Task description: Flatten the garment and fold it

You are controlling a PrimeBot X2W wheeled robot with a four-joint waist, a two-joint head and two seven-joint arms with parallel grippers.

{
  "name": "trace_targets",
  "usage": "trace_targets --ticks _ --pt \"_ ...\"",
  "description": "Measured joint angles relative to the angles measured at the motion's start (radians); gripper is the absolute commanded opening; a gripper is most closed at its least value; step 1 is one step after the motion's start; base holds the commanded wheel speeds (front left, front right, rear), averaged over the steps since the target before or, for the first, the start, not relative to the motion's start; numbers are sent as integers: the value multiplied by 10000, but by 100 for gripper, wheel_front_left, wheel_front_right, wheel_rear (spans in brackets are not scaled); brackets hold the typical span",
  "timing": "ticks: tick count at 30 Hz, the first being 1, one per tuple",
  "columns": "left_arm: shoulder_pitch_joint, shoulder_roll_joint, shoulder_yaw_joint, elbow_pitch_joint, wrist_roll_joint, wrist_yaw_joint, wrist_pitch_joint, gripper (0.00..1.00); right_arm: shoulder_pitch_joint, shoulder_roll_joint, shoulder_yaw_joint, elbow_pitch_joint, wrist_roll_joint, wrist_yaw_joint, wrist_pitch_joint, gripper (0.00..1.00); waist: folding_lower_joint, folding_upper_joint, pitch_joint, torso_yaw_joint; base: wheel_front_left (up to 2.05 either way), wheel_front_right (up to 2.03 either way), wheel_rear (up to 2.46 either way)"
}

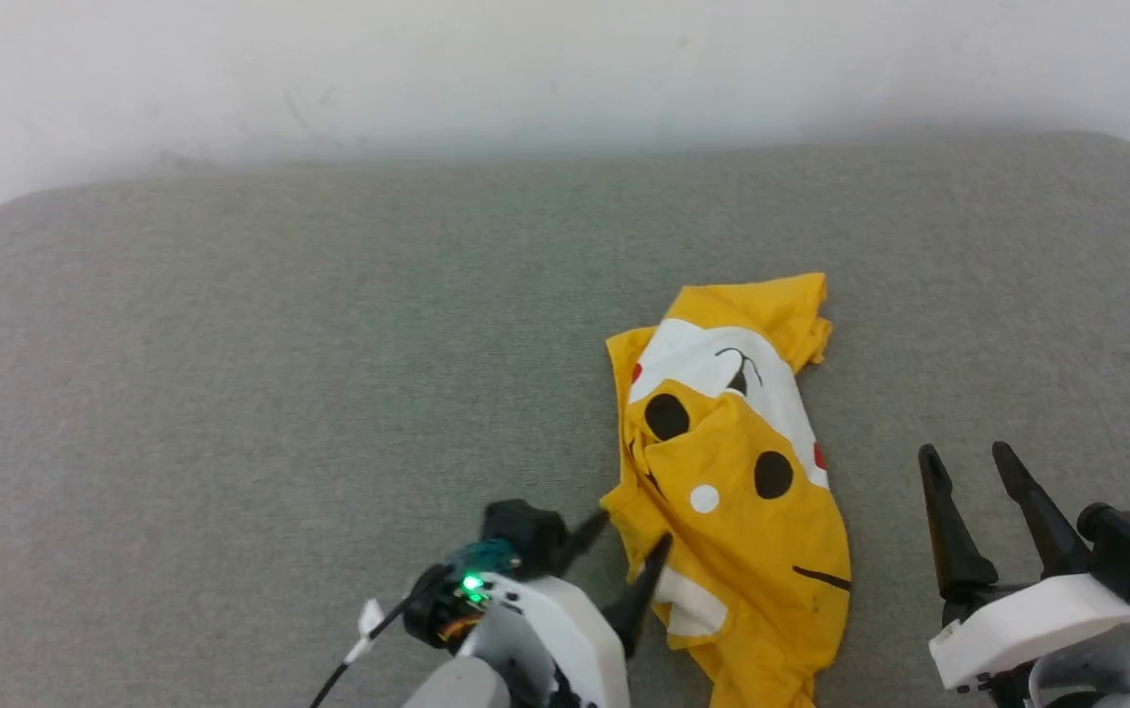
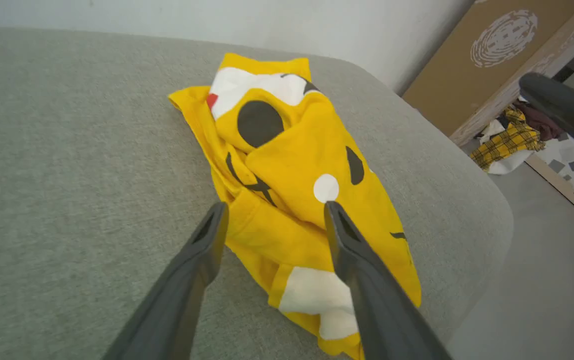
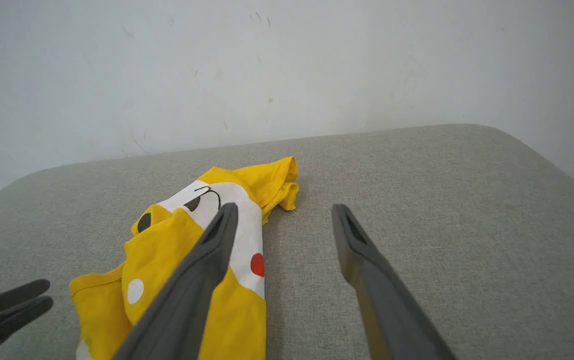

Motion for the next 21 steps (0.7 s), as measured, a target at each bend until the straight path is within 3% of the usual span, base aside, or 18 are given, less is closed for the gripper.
trace_targets --ticks 9,13,14,15,17,21 --pt "-547 -2 -1260 1060 -646 913 2596 100 -191 -2 253 226 176 0 -127 100 0 0 349 -693 0 0 0" --pt "-821 -8 -1517 1214 -819 955 3237 100 -318 -2 326 268 249 0 -192 100 0 0 526 -905 0 0 0" --pt "-926 -10 -1616 1269 -826 955 3432 94 -334 -2 332 295 259 0 -205 100 0 0 568 -943 0 0 0" --pt "-1020 -12 -1674 1317 -826 953 3561 47 -341 -2 337 330 280 0 -211 100 0 0 606 -973 0 0 0" --pt "-1103 -15 -1630 1360 -857 961 3513 0 -343 -2 339 368 324 0 -247 100 0 0 671 -1012 0 0 0" --pt "-998 -50 -907 1277 -1187 1381 2474 0 -355 -2 316 395 372 0 -251 100 0 0 718 -923 0 0 0"
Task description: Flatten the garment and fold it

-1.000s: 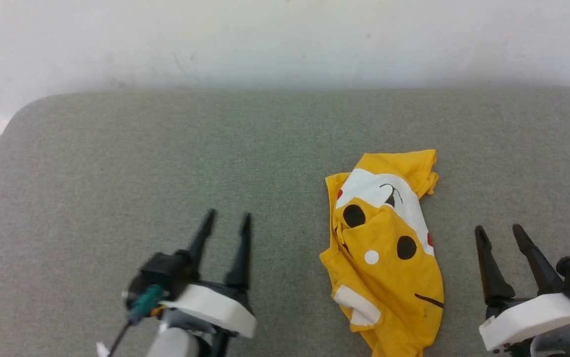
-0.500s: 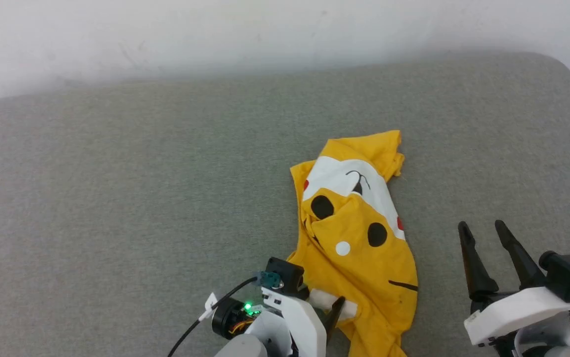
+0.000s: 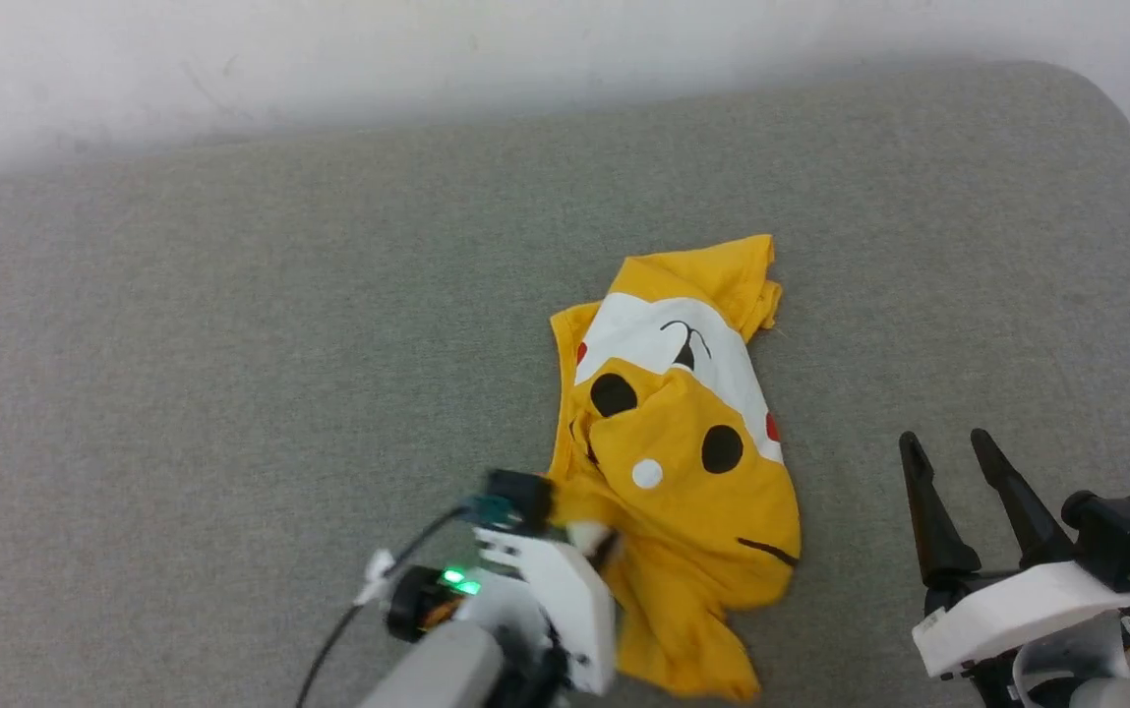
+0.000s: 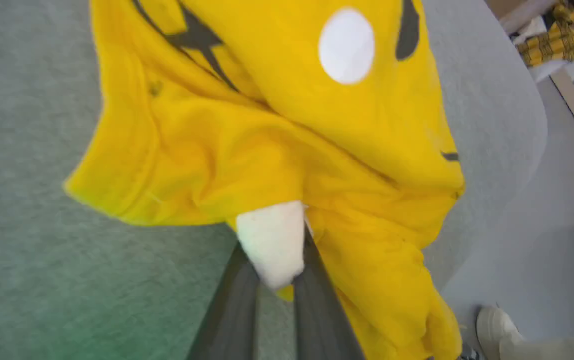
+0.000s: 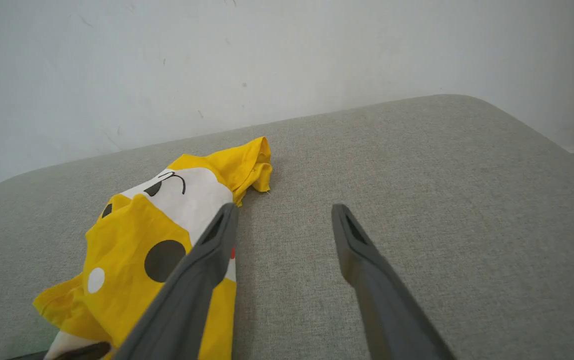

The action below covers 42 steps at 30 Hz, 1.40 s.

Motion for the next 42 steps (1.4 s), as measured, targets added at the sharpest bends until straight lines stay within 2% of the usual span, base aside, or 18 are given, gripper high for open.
trace_targets --ticks 2,6,10,13,14,15,19,26,30,36,40,42 --pt "35 257 656 -207 -54 431 -717 0 -2 -4 -25 2 12 0 -8 100 0 0 -9 116 0 0 0" --pt "151 1179 1848 -704 -138 1145 -1659 0 -3 0 -104 23 17 0 2 100 0 0 -45 410 0 0 0" --pt "343 1950 2650 -1135 -236 1726 -1896 0 -8 -2 -341 81 17 0 23 100 0 0 -81 743 0 0 0" --pt "492 2311 2970 -1239 -270 1988 -1896 0 -41 2 -564 196 -35 0 211 100 0 0 -84 993 0 0 0" --pt "519 2353 3032 -1246 -324 2021 -1896 58 -93 -2 -616 249 -82 0 330 100 0 0 -78 1075 0 0 0" --pt "545 2345 3091 -1252 -412 2021 -1894 100 -186 -4 -650 311 -128 0 424 100 0 -1 -69 1151 0 0 0" --pt "585 2203 3285 -1287 -631 2017 -2270 100 -731 2 -558 376 -485 0 750 100 0 0 -8 1431 0 0 0" --pt "772 1791 3578 -1789 -236 1747 -4671 100 -2565 2 44 943 -1277 0 1352 100 0 0 295 1904 0 0 0" --pt "772 1386 4219 -2895 838 1563 -4855 100 -3773 0 265 1906 -1248 0 2199 100 1 0 554 2231 0 0 0" --pt "823 435 5164 -4543 2638 698 -4859 100 -5292 21 13 3682 -430 0 4594 100 1 0 1015 2769 0 0 0" --pt "944 161 5405 -4732 3014 247 -4859 100 -6054 19 -280 4477 -416 0 5808 100 0 0 1306 3117 0 0 0" --pt "948 130 5465 -4725 3101 113 -4861 100 -6317 19 -349 4711 -414 0 6084 100 0 0 1446 3271 0 0 0"
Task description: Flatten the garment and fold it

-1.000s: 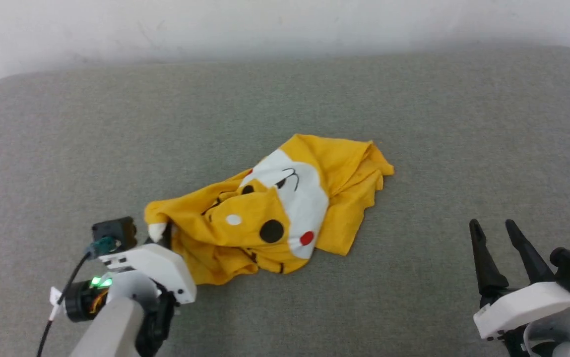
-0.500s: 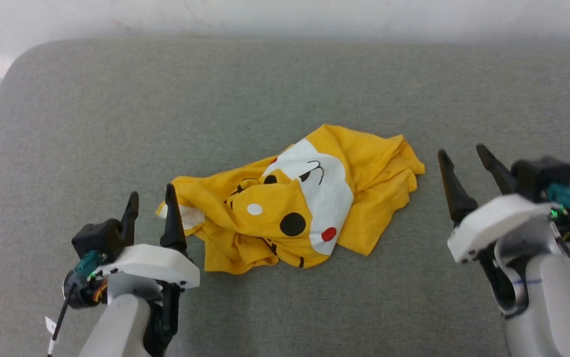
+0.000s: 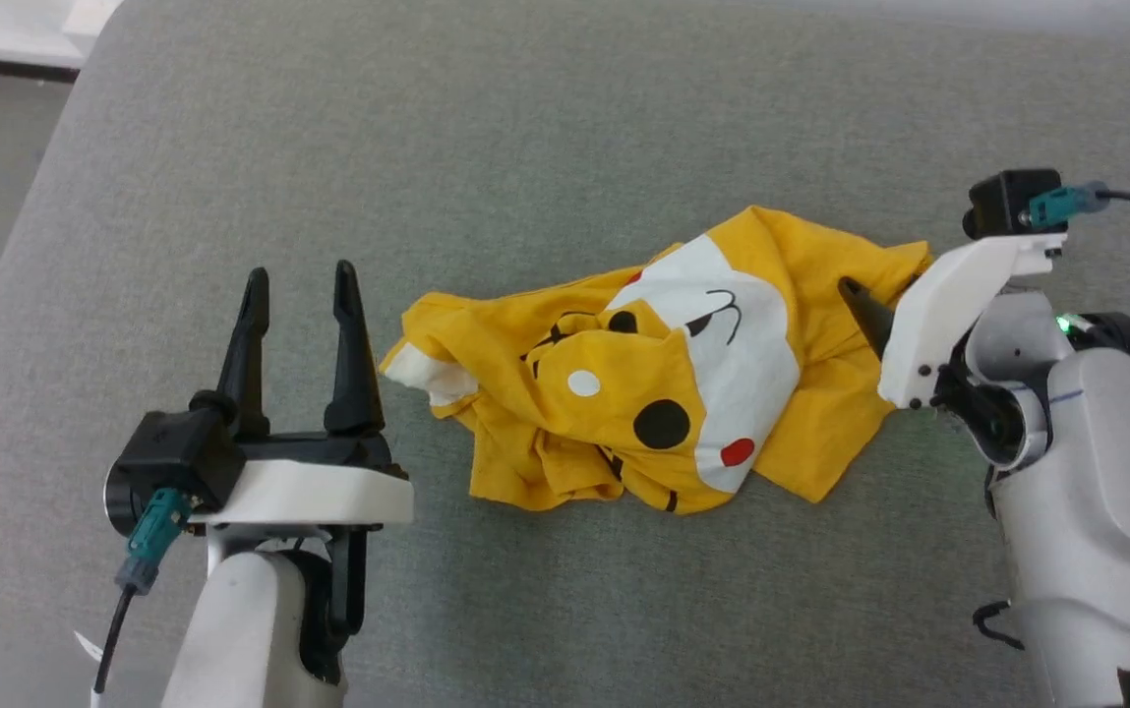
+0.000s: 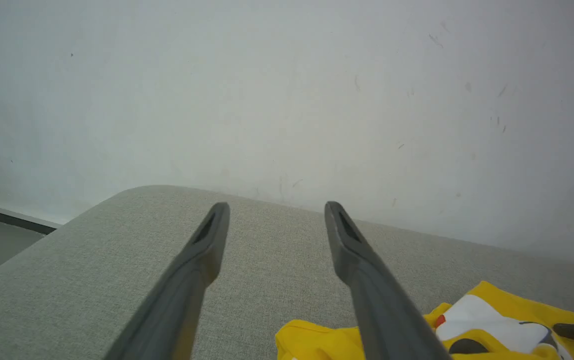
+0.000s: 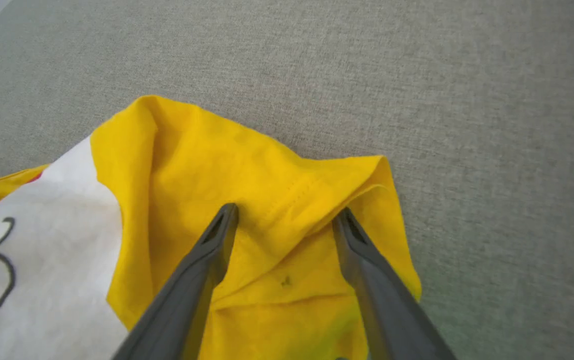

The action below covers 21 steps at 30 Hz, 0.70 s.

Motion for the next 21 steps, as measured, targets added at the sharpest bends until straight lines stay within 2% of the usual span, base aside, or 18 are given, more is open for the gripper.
trace_targets --ticks 1,2,3,4,5,10,14,18,21 --pt "0 -12 23 4 35 -50 0 100 -118 0 -33 100 36 0 58 100 0 0 68 64 0 0 0" --pt "0 -21 35 10 46 -77 0 100 -232 0 -54 209 155 0 88 89 1 0 128 128 0 0 0" --pt "0 -21 31 25 23 -113 2 100 -306 0 -50 263 291 0 63 50 0 0 180 183 0 0 0" --pt "0 -21 17 33 -25 -115 2 100 -379 0 -25 305 382 0 -15 34 1 0 227 227 0 0 0" --pt "0 -25 -6 46 -84 -115 0 100 -443 0 19 328 564 0 -134 1 0 0 264 265 0 0 0" --pt "14 -29 48 174 -111 -113 2 100 -454 4 543 17 1438 0 -1049 0 0 0 211 236 0 0 0" --pt "126 -33 274 272 -33 -119 0 100 320 4 1202 -1375 2088 0 -1091 0 0 0 -31 63 0 0 0" --pt "485 -40 504 401 138 -136 0 100 2556 23 1684 -3607 2596 0 98 0 -2 0 -445 -216 0 0 0" --pt "650 -42 671 472 236 -232 0 100 4665 17 1467 -5156 2531 0 1283 0 -3 0 -773 -491 0 0 0"
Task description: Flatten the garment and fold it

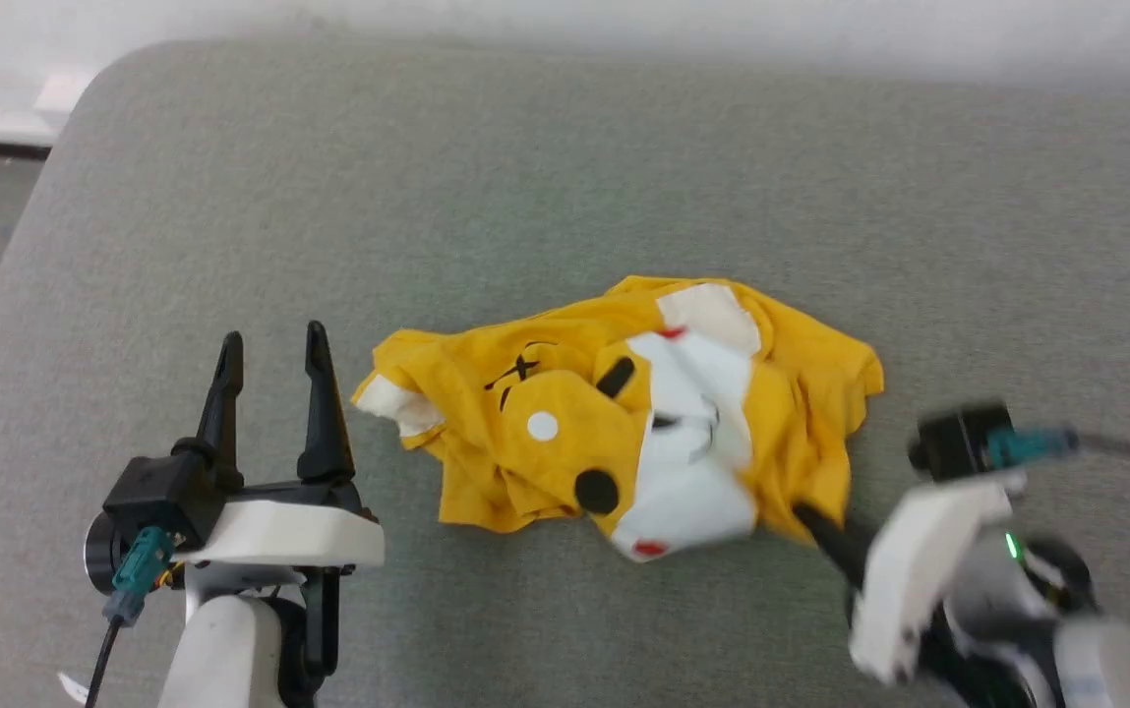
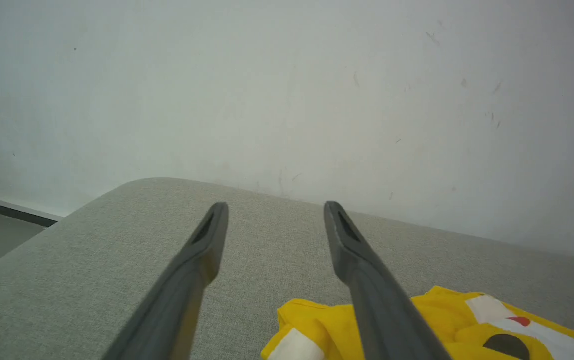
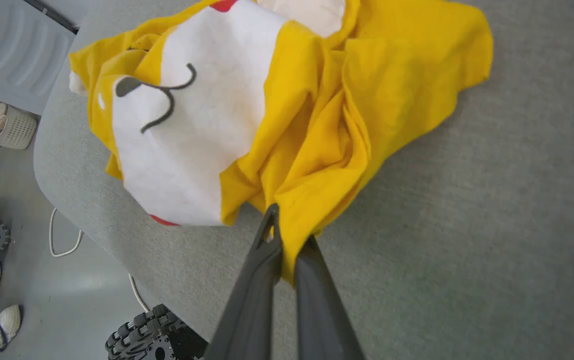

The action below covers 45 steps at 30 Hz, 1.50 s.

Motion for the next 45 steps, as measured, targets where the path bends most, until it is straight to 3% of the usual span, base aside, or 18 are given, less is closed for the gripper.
trace_targets --ticks 4,9,10,11,12,20,25,33,43,44,45 --pt "58 -10 142 48 90 -100 0 100 2380 -8 -700 -1287 -698 0 1158 0 -1 0 -351 -414 0 0 0" --pt "173 -13 198 127 117 -226 2 100 3805 -15 -1335 -1409 -903 -2 1143 0 -1 0 -670 -870 0 0 0" --pt "174 -15 190 151 125 -249 0 100 3849 -15 -1450 -1354 -991 -2 894 33 0 1 -719 -944 0 0 0" --pt "174 -17 178 167 134 -251 0 100 3843 -27 -1524 -1296 -1110 0 591 78 0 0 -764 -1009 0 0 0" --pt "174 -17 169 186 140 -253 0 100 3809 -31 -1582 -1229 -1258 0 234 100 1 1 -808 -1060 0 0 0" --pt "174 -23 -4 257 146 -324 0 100 2097 -31 -1682 -748 -2454 0 -4521 100 2 0 -929 -950 0 0 0" --pt "172 -23 -107 188 92 -322 0 100 933 -27 -1246 330 -2892 0 -6134 100 2 0 -802 -667 0 0 0" --pt "113 -23 -328 82 -121 -238 0 100 -1392 -21 -794 2986 -3659 0 -5808 100 3 1 -398 -188 0 0 0" --pt "-84 -23 -635 -13 -313 -94 2 100 -3137 -25 -1145 5578 -4654 0 -2585 100 4 1 139 417 0 0 0" --pt "-84 -25 -650 -15 -318 -71 0 100 -3281 -33 -1085 5632 -4759 0 -2238 91 3 0 177 458 0 0 0" --pt "-84 -25 -665 -15 -324 -67 2 100 -3435 -48 -1047 5651 -4832 -2 -1873 45 2 0 211 492 0 0 0"
